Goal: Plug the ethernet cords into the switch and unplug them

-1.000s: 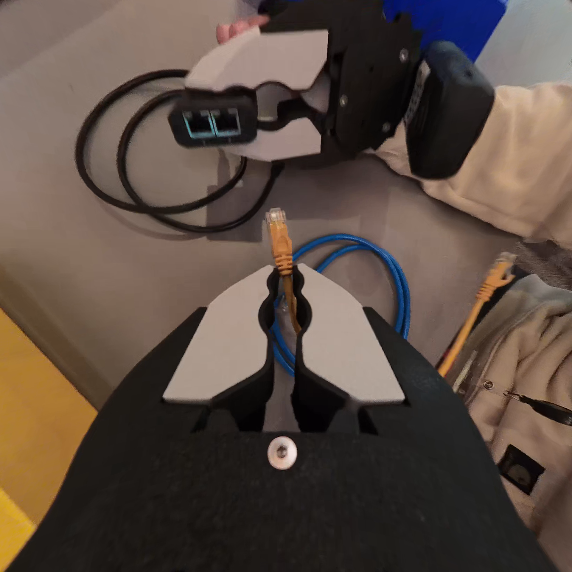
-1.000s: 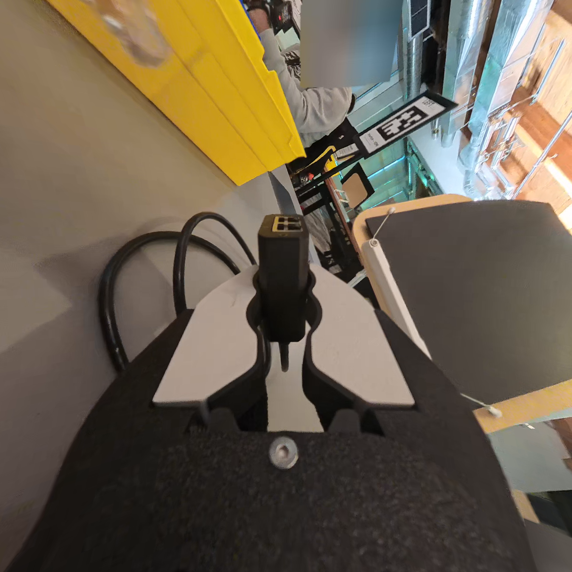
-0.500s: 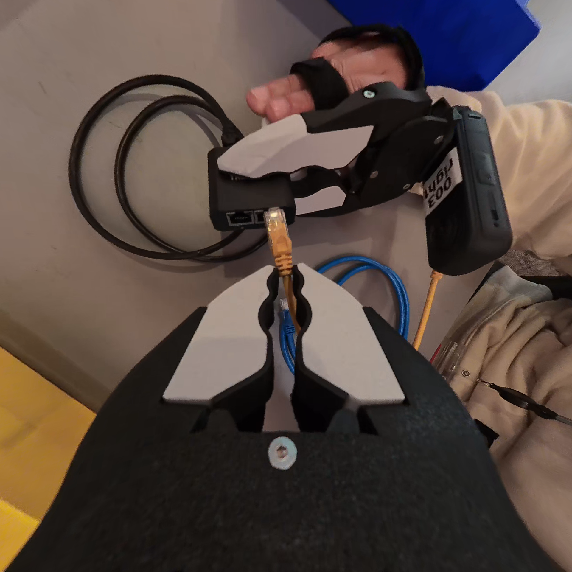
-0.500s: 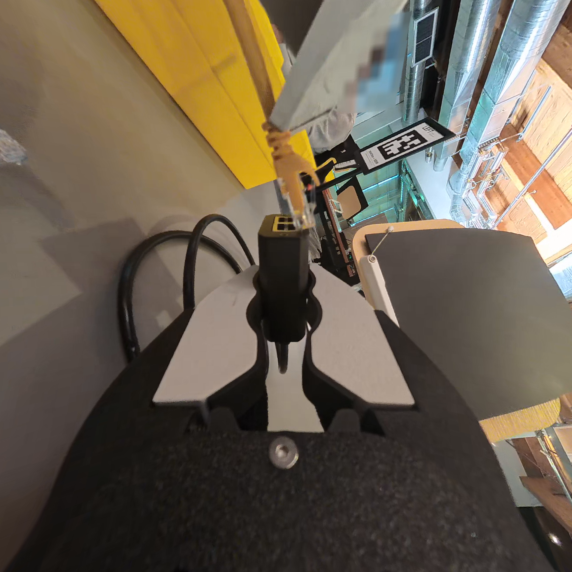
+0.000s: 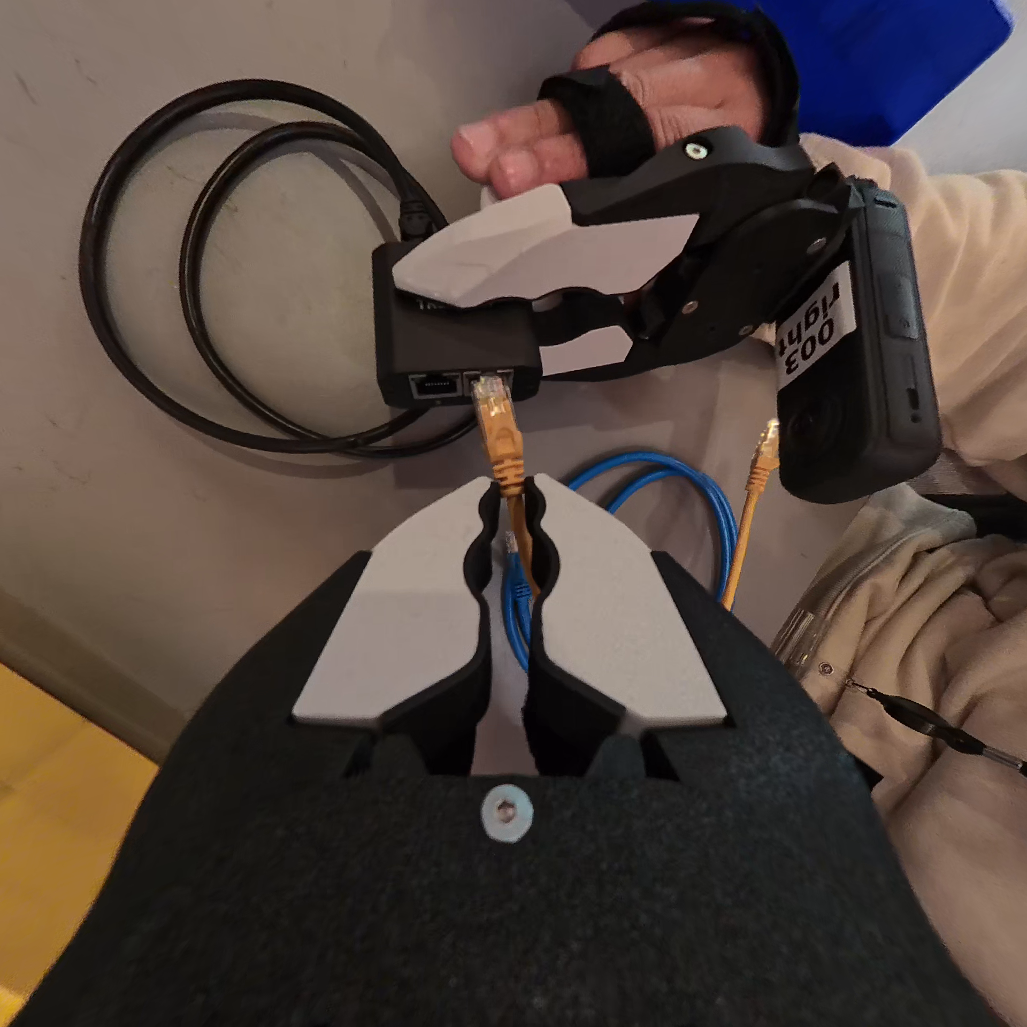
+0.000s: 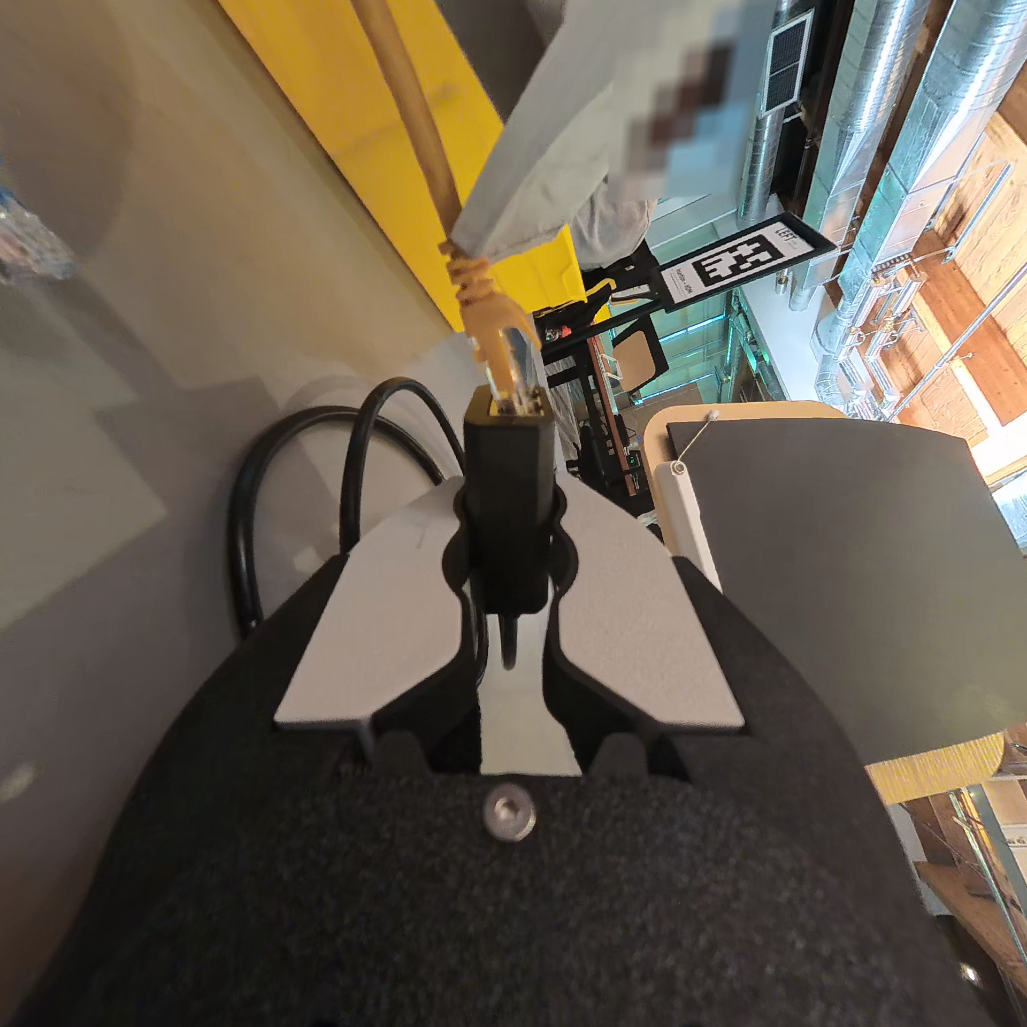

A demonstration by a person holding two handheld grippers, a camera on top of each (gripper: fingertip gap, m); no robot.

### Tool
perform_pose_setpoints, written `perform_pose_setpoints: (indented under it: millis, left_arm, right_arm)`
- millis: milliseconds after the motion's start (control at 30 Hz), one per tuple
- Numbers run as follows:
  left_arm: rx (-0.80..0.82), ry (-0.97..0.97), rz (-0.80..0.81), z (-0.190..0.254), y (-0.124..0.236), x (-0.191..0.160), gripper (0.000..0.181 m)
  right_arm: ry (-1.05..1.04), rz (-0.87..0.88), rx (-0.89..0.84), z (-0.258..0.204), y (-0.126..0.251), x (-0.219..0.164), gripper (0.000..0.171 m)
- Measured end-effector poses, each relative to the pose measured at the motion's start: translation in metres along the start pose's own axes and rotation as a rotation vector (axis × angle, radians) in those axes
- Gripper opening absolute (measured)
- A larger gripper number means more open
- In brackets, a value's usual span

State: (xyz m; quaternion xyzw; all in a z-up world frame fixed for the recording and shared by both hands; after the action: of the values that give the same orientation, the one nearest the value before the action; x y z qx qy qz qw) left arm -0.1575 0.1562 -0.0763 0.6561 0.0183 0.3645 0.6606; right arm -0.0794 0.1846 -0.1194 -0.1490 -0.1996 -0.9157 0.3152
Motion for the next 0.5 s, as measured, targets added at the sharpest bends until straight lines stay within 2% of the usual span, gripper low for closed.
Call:
perform_pose_setpoints:
  millis: [33, 200, 500]
  left_arm:
    - [-0.012, 0.014, 0.001, -0.0004, -0.0007, 0.0001, 0.008]
    - [-0.023, 0.054, 0.018, -0.0053, 0.0011, 0.0018, 0.008]
    - [0.057, 0.025, 0.049, -0.0038, -0.0048, 0.0044, 0.008]
  right_arm:
    - [0.003, 0.003, -0.001, 0.0001, 0.0002, 0.0002, 0.024]
    - [0.085, -0.025, -0.009, -0.0043, -0.0016, 0.0033, 0.024]
    - [-0.01, -0.041, 0.039, -0.0064, -0.0033, 0.0006, 0.024]
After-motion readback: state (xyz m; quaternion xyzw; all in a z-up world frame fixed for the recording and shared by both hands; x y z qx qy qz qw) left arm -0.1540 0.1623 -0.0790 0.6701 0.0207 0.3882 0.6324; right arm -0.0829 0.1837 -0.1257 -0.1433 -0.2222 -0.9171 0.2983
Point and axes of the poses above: each gripper's, where its closed fingertips meet, y back along the fingers, x out of its top, z = x × y across the jaws, the point moved 4 cm from there along y, back along the fingers, and after that the axes turned 10 degrees about x, right-handed, at the moved point
